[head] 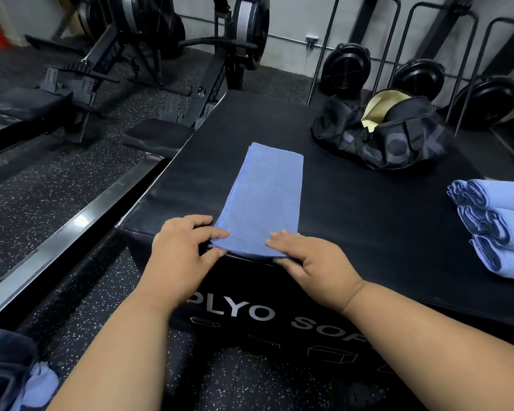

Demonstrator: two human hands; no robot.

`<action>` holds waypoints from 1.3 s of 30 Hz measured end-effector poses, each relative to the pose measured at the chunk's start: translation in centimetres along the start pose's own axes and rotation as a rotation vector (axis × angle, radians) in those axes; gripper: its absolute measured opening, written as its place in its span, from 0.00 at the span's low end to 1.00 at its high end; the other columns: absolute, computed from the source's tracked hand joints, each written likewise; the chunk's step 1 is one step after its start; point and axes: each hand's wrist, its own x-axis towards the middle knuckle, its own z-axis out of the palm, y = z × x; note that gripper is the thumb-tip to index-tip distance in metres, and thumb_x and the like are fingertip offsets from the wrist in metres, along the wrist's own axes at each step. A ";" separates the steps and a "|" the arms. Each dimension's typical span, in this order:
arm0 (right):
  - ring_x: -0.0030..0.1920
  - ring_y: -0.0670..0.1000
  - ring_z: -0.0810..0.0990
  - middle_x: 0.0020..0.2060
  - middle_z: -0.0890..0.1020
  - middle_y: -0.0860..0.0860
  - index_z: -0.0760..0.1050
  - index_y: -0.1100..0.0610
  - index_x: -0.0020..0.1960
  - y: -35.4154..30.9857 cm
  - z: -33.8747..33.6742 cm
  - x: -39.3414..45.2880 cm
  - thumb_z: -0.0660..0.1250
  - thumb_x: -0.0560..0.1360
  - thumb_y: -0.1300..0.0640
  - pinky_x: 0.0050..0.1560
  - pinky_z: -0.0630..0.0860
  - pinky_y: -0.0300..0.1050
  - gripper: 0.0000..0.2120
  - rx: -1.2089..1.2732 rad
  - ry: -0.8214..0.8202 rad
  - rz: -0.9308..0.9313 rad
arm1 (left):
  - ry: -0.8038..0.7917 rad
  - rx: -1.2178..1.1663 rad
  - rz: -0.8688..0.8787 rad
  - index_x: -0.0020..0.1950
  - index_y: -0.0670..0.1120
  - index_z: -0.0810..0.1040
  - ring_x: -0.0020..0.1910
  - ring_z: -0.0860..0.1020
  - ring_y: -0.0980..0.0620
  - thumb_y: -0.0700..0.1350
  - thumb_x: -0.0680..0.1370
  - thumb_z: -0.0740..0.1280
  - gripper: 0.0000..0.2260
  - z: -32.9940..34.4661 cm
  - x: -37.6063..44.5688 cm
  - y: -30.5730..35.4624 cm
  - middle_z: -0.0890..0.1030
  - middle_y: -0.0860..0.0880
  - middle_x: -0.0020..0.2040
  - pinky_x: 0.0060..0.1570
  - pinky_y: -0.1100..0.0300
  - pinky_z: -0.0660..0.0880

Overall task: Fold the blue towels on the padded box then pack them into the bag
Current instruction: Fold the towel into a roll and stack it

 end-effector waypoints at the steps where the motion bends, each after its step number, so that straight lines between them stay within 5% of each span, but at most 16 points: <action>1: 0.73 0.36 0.70 0.70 0.78 0.39 0.79 0.44 0.71 -0.1 -0.2 0.2 0.71 0.81 0.55 0.77 0.63 0.35 0.19 0.029 0.007 0.029 | 0.016 -0.001 0.003 0.58 0.64 0.86 0.68 0.69 0.52 0.50 0.74 0.80 0.15 0.1 0.0 0.0 0.78 0.61 0.66 0.72 0.47 0.66; 4: 0.71 0.30 0.67 0.68 0.79 0.36 0.79 0.43 0.71 -0.6 -0.8 0.5 0.71 0.81 0.56 0.74 0.62 0.28 0.20 0.020 -0.007 0.079 | 0.044 -0.014 -0.005 0.56 0.63 0.87 0.68 0.69 0.52 0.50 0.75 0.79 0.12 0.3 0.0 0.1 0.78 0.62 0.65 0.72 0.46 0.67; 7: 0.72 0.34 0.70 0.65 0.79 0.33 0.79 0.42 0.70 -1.0 -1.5 0.4 0.70 0.81 0.57 0.71 0.62 0.24 0.19 0.047 -0.015 0.136 | 0.057 -0.020 -0.017 0.54 0.61 0.87 0.67 0.69 0.53 0.51 0.77 0.77 0.08 0.3 0.1 0.5 0.79 0.63 0.64 0.72 0.48 0.66; 11: 0.63 0.38 0.80 0.59 0.82 0.30 0.83 0.42 0.64 -1.2 -2.2 -0.1 0.70 0.82 0.56 0.67 0.74 0.38 0.14 0.169 0.008 0.205 | 0.034 -0.054 0.035 0.52 0.57 0.87 0.65 0.67 0.57 0.49 0.79 0.74 0.04 0.2 -0.4 1.3 0.76 0.65 0.63 0.71 0.53 0.68; 14: 0.58 0.39 0.83 0.54 0.85 0.34 0.83 0.43 0.60 -1.5 -3.4 -1.2 0.71 0.82 0.57 0.65 0.77 0.42 0.11 0.348 0.084 0.296 | 0.008 -0.087 0.112 0.49 0.57 0.84 0.66 0.65 0.61 0.50 0.80 0.72 0.02 -0.7 -1.0 2.8 0.71 0.73 0.63 0.68 0.70 0.61; 17: 0.58 0.43 0.85 0.55 0.86 0.39 0.83 0.45 0.60 -1.7 -4.4 -3.0 0.71 0.81 0.61 0.64 0.79 0.45 0.13 0.491 0.106 0.312 | -0.047 -0.163 0.162 0.48 0.59 0.81 0.69 0.70 0.62 0.54 0.80 0.70 0.02 -1.4 -1.5 4.1 0.77 0.70 0.64 0.66 0.67 0.65; 23: 0.46 0.50 0.83 0.44 0.84 0.48 0.83 0.42 0.60 -0.8 -3.7 -3.8 0.73 0.79 0.59 0.57 0.81 0.56 0.15 0.610 0.220 0.358 | -0.065 -0.288 0.020 0.48 0.56 0.78 0.43 0.78 0.58 0.57 0.82 0.66 0.07 -0.9 -1.9 4.8 0.82 0.60 0.43 0.43 0.59 0.72; 26: 0.47 0.44 0.83 0.45 0.84 0.46 0.78 0.38 0.66 -0.7 -4.0 -3.1 0.76 0.78 0.56 0.58 0.80 0.48 0.21 0.622 0.164 0.322 | -0.028 -0.263 -0.022 0.48 0.56 0.76 0.42 0.78 0.56 0.61 0.82 0.64 0.10 -0.2 -1.5 4.9 0.81 0.58 0.41 0.42 0.55 0.74; 28: 0.56 0.40 0.83 0.53 0.84 0.38 0.73 0.34 0.70 -0.5 -4.2 -3.0 0.80 0.74 0.53 0.63 0.74 0.34 0.30 0.515 0.045 0.270 | -0.030 -0.241 -0.050 0.48 0.57 0.75 0.42 0.78 0.56 0.62 0.82 0.63 0.10 0.3 -1.2 5.1 0.81 0.58 0.42 0.43 0.54 0.75; 30: 0.63 0.37 0.80 0.60 0.82 0.33 0.72 0.33 0.70 0.0 -3.9 -2.8 0.81 0.73 0.51 0.67 0.71 0.33 0.31 0.438 0.001 0.238 | -0.026 -0.229 -0.079 0.48 0.57 0.75 0.42 0.78 0.56 0.62 0.82 0.63 0.11 0.7 -0.9 5.2 0.81 0.59 0.41 0.42 0.54 0.75; 34: 0.38 0.49 0.77 0.39 0.80 0.54 0.78 0.38 0.65 1.1 -3.3 -2.0 0.77 0.77 0.55 0.48 0.76 0.45 0.21 0.644 0.084 0.345 | -0.019 -0.240 -0.107 0.49 0.56 0.76 0.42 0.78 0.57 0.65 0.80 0.62 0.15 1.3 -0.1 5.2 0.81 0.60 0.41 0.42 0.54 0.73; 39: 0.32 0.47 0.69 0.32 0.74 0.49 0.81 0.43 0.61 1.4 -3.0 -1.3 0.74 0.79 0.57 0.39 0.69 0.43 0.14 0.718 0.105 0.422 | -0.088 -0.378 -0.155 0.57 0.58 0.80 0.49 0.83 0.61 0.61 0.75 0.74 0.14 1.4 0.4 5.7 0.86 0.62 0.50 0.50 0.60 0.78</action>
